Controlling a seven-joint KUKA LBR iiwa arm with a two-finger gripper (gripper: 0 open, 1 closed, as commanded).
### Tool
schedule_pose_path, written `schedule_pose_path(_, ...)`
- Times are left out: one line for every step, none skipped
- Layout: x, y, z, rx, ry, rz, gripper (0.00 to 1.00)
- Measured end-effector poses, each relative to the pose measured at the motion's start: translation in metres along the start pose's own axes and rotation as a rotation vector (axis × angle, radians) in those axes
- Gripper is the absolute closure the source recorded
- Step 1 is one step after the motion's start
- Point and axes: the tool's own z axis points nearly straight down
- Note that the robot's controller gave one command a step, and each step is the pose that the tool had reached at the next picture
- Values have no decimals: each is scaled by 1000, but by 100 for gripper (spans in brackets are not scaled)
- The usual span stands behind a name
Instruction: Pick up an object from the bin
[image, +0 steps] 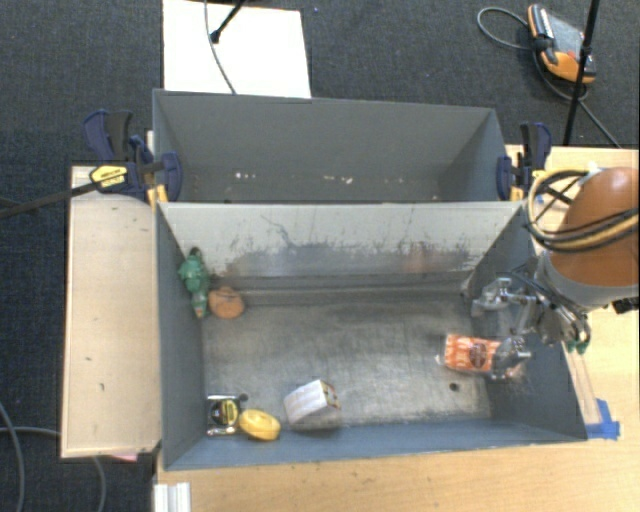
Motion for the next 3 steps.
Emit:
schedule_pose_path(29, -5, 7, 0, 3, 6, 0)
schedule_pose_path(-13, -3, 5, 0, -4, 121, 0)
schedule_pose_path(-1, -4, 58, 0, -2, 93, 0)
